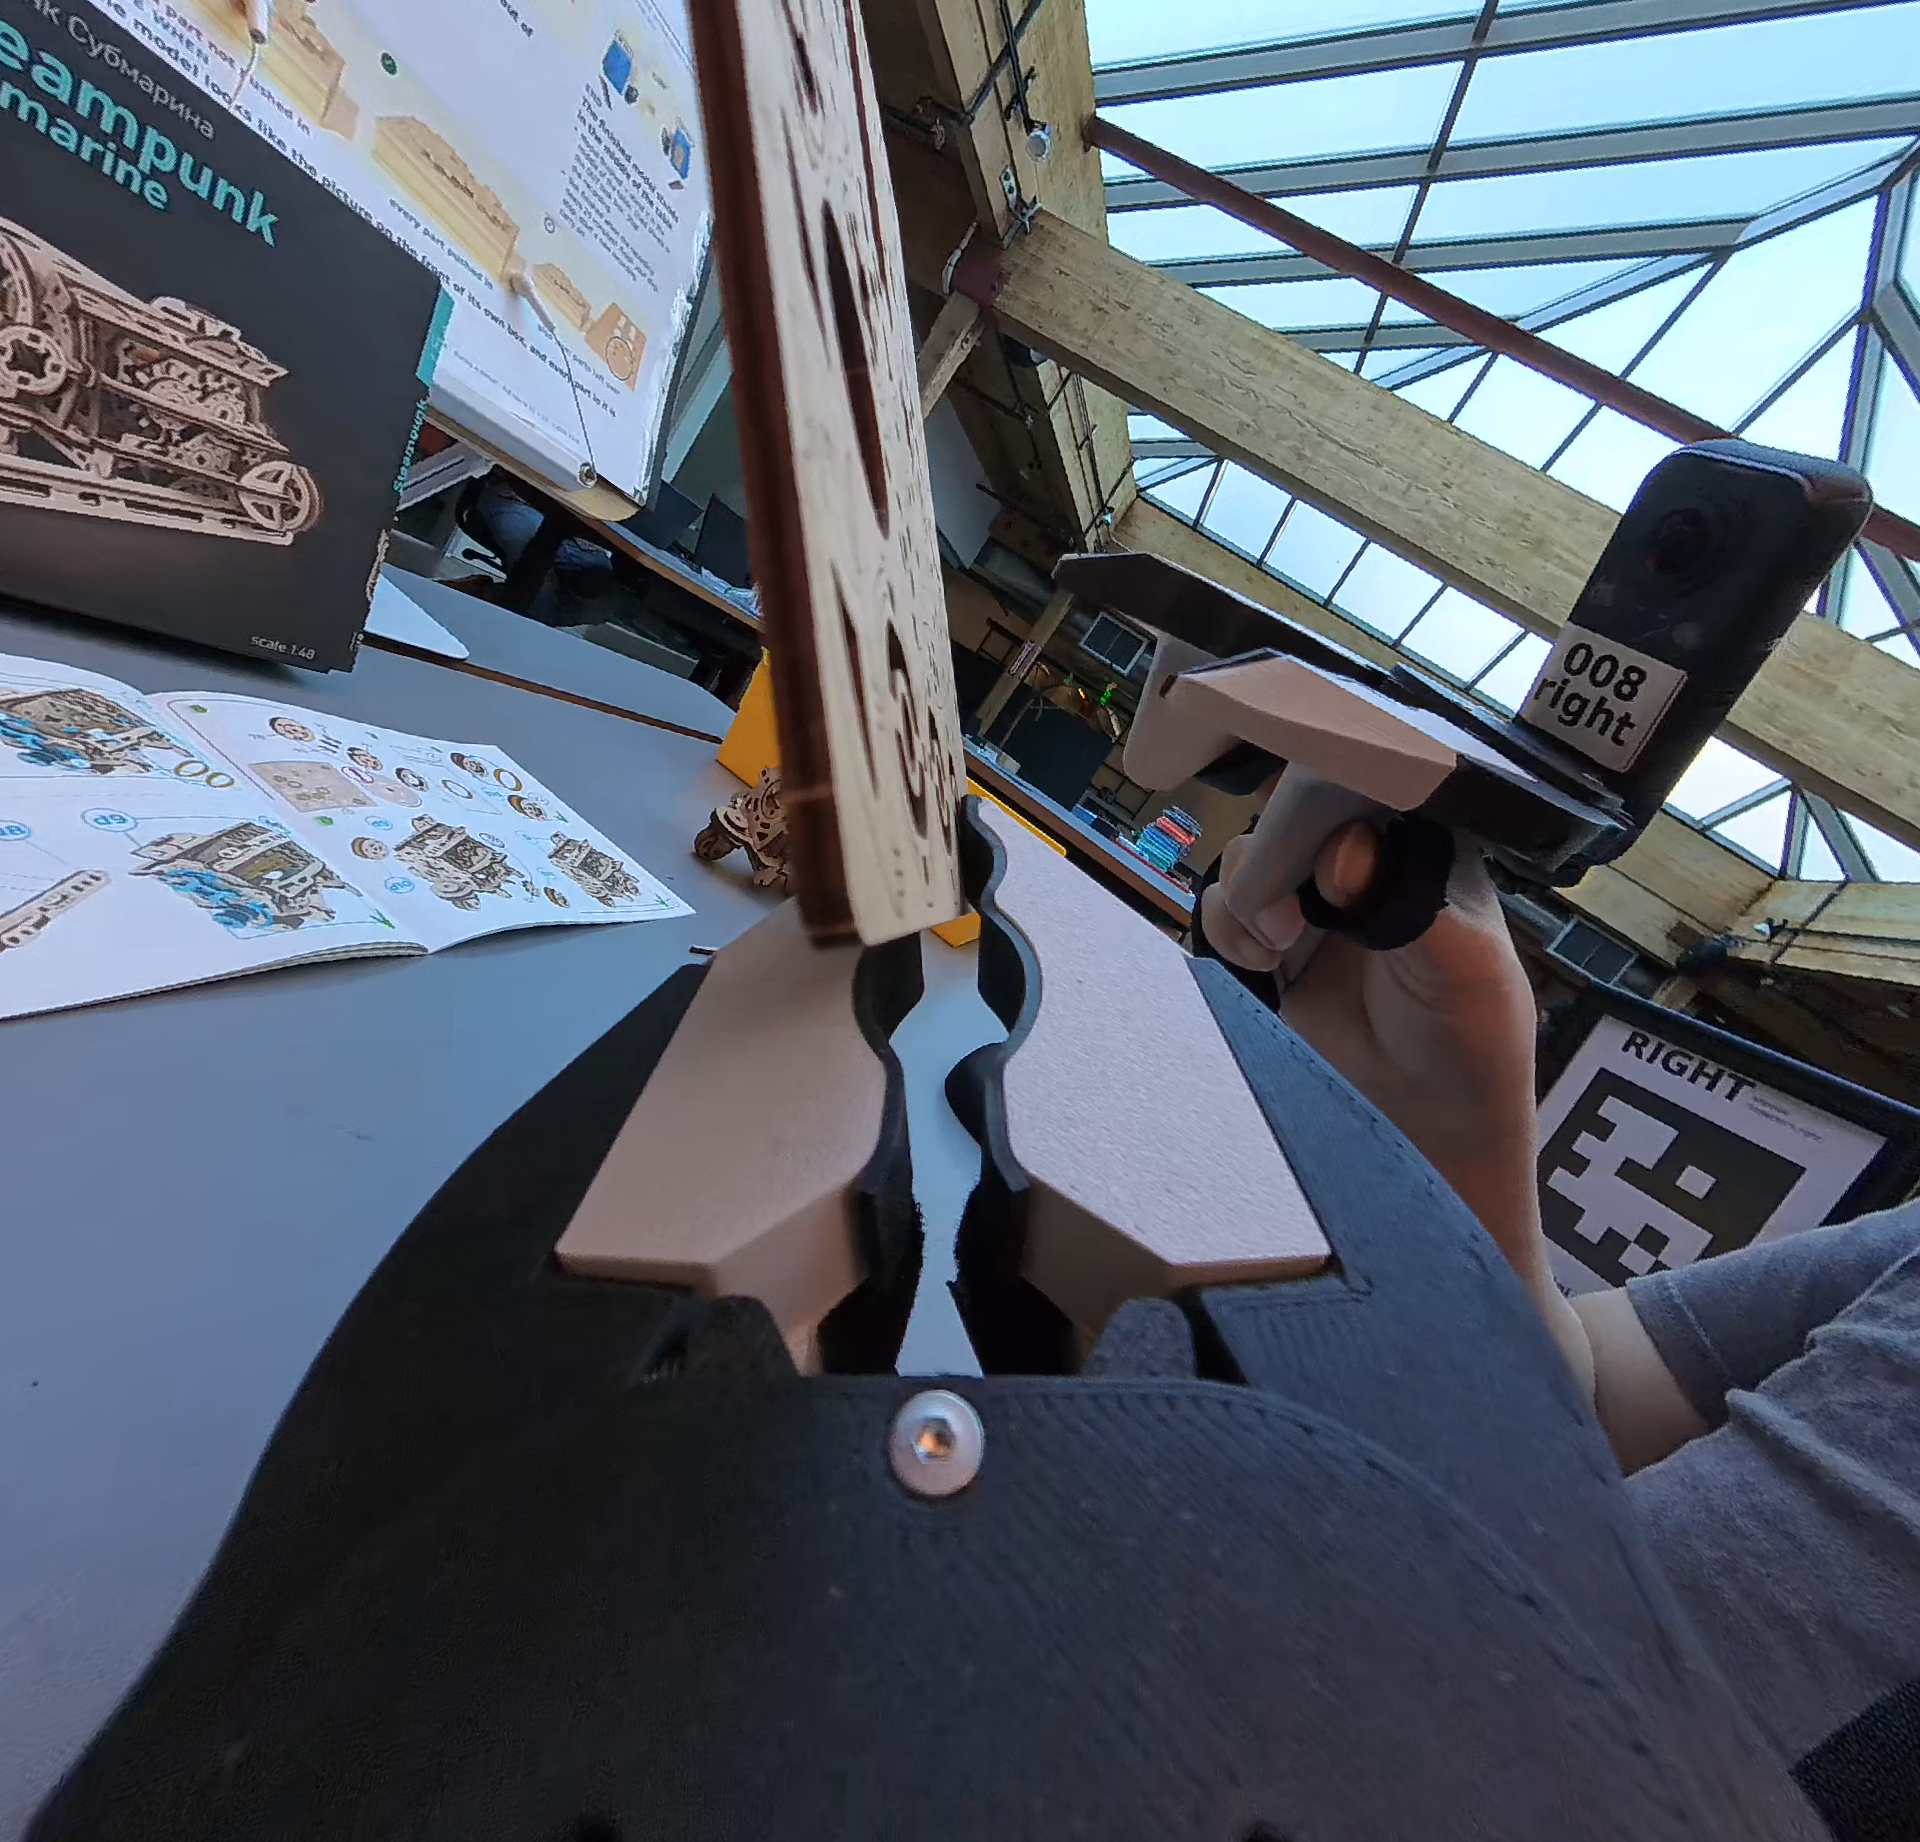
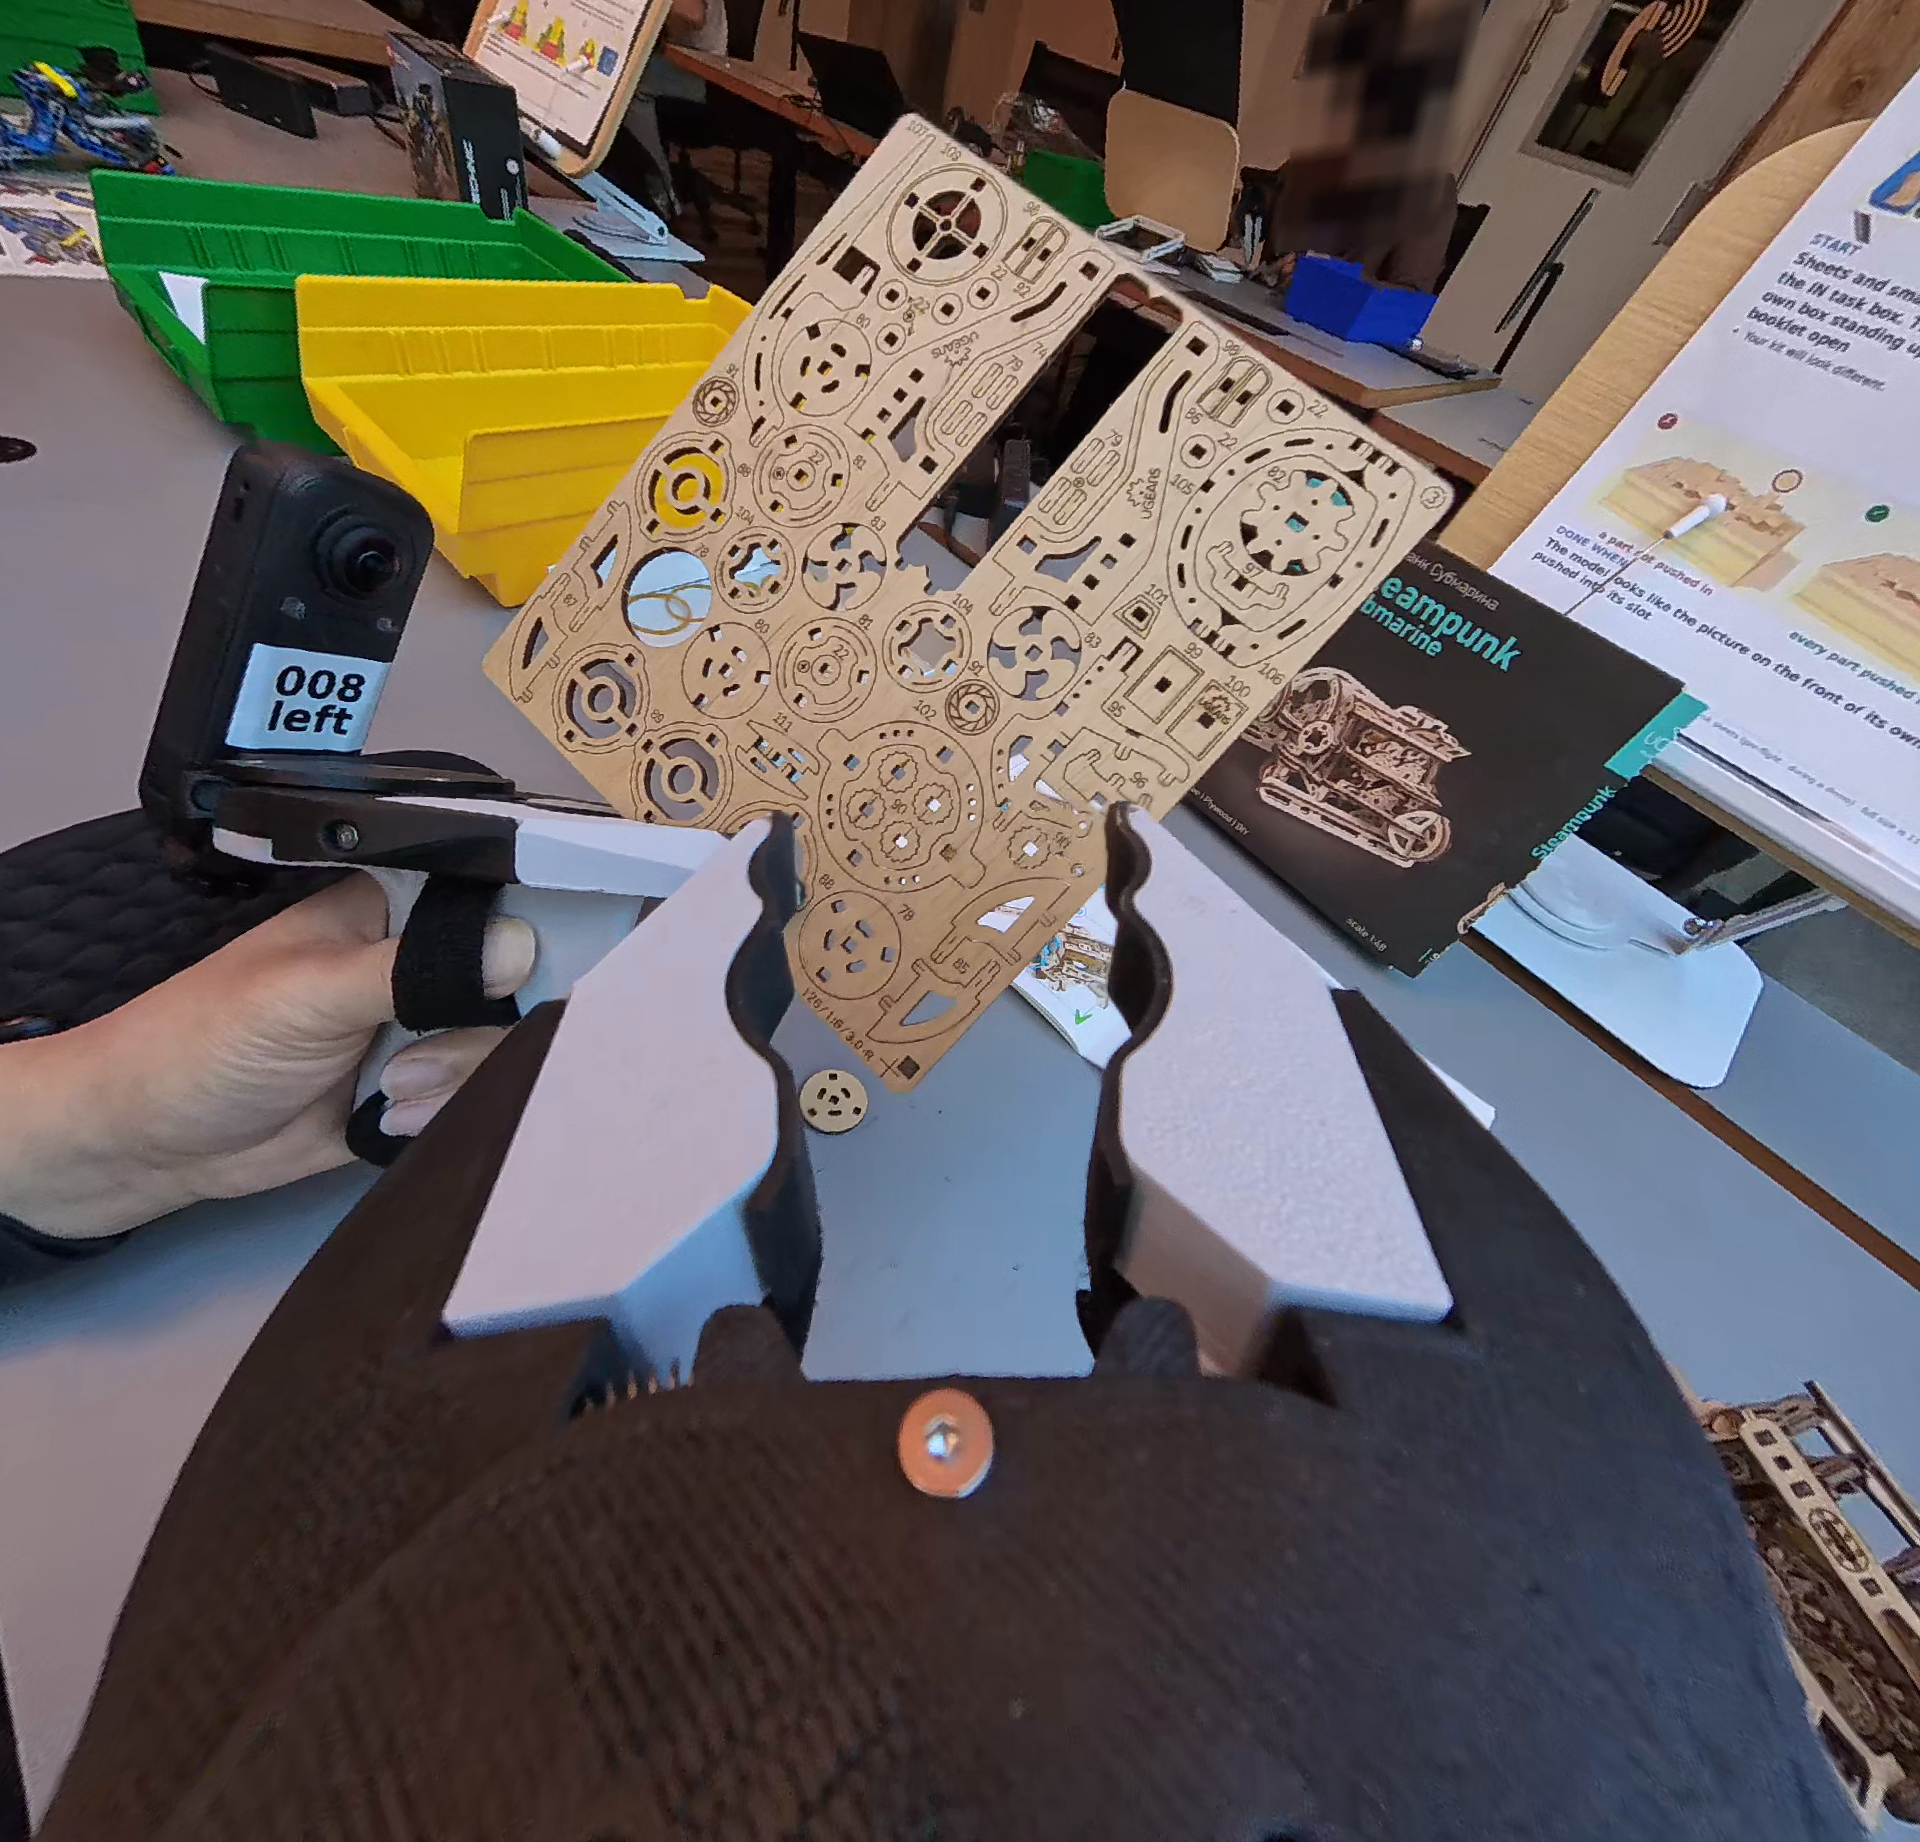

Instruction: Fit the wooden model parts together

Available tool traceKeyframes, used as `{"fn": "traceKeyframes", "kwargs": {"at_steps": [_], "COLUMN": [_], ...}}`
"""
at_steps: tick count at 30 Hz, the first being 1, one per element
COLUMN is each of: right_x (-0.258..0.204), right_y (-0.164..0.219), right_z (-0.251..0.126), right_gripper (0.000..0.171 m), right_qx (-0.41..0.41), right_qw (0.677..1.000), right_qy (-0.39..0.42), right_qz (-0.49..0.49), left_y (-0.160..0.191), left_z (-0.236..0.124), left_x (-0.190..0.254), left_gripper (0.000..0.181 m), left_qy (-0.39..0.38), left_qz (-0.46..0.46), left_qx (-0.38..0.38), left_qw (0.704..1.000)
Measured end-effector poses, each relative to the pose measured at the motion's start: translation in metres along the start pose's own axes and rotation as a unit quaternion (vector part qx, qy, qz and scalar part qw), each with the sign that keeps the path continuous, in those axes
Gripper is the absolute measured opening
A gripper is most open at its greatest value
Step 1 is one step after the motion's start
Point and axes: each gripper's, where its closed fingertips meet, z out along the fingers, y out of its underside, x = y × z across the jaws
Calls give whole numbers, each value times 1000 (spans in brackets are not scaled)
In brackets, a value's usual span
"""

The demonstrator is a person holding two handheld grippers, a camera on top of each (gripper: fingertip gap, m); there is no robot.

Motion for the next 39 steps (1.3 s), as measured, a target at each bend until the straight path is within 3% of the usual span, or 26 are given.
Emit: {"fn": "traceKeyframes", "kwargs": {"at_steps": [25,39], "right_x": [34,75], "right_y": [-10,-74], "right_z": [1,11], "right_gripper": [50,32], "right_qx": [5,1], "right_qw": [999,994], "right_qy": [36,30], "right_qz": [-29,-106], "left_y": [2,1], "left_z": [0,-1], "left_x": [5,2], "left_gripper": [0,0], "left_qy": [7,-1], "left_qz": [8,16], "left_qx": [0,2], "left_qw": [1000,1000]}}
